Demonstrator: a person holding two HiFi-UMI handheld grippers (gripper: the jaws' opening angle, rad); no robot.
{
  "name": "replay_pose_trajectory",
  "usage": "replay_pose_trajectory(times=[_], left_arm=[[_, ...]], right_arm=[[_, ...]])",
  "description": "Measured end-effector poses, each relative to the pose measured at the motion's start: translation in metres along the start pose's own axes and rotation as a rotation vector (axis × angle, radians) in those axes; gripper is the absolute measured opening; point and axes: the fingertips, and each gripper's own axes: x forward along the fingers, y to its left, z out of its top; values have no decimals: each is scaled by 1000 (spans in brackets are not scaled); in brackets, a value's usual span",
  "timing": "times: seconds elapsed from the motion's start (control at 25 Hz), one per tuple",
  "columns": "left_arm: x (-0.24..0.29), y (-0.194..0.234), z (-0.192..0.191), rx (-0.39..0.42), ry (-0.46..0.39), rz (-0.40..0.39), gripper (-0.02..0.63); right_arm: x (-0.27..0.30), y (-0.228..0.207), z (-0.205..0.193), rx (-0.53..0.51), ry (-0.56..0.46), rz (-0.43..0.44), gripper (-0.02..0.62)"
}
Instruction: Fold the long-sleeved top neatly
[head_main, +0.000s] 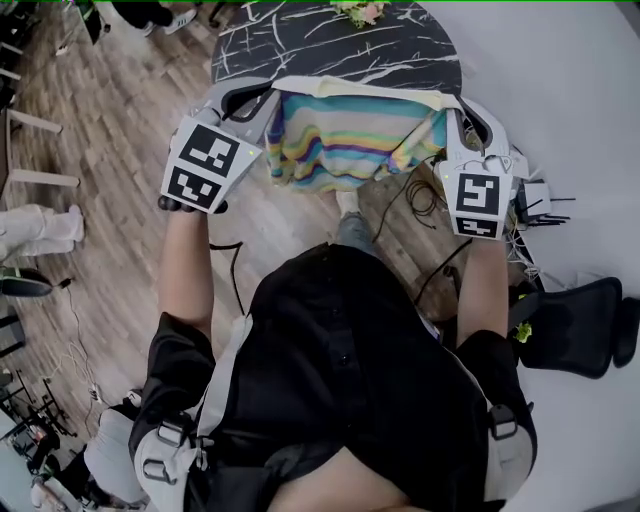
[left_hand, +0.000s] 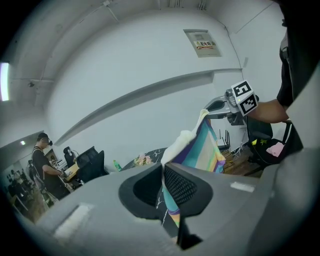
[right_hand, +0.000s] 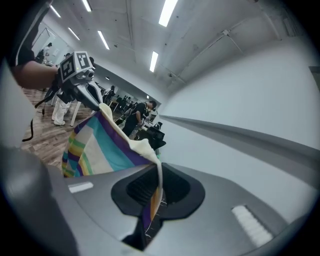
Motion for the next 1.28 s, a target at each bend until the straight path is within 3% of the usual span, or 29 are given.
replay_pose_trajectory(times=[0.4,0.56,0.8,1.0,1.12,1.28], left_arm=[[115,86,-11,-70,108,37,23],[162,112,-28,-119,162,29,25],[228,135,-74,-220,256,31,25],[278,156,-110,-235,348,29,25],[303,163,-134,-287,397,11,25],[332,170,-158,-322,418,30,23]], right_arm=[[146,-46,-22,-13,34,91,18],[202,-50,-48,-28,97,138,18],[275,-42,-94,-17,157,215,18],[336,-29,-134,-18,212,302,18],[364,-19,-156,-17,235,342,18],[397,-12,-179,-7,255,360,18]])
